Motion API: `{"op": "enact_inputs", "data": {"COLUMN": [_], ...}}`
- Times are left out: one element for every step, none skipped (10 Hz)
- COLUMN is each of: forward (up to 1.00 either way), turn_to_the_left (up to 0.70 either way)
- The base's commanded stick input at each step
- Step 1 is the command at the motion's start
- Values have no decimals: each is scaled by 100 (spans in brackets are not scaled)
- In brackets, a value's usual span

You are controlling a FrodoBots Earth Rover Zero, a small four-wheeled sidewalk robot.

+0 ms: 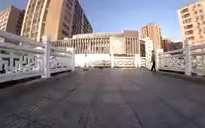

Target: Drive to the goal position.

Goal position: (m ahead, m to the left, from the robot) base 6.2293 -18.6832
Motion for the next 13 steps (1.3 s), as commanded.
{"op": "enact_inputs", "data": {"forward": [45,45,45,45,45,45,45,45,45,45,45,45,45], "turn_to_the_left": [0,0,0,0,0,0,0,0,0,0,0,0,0]}}
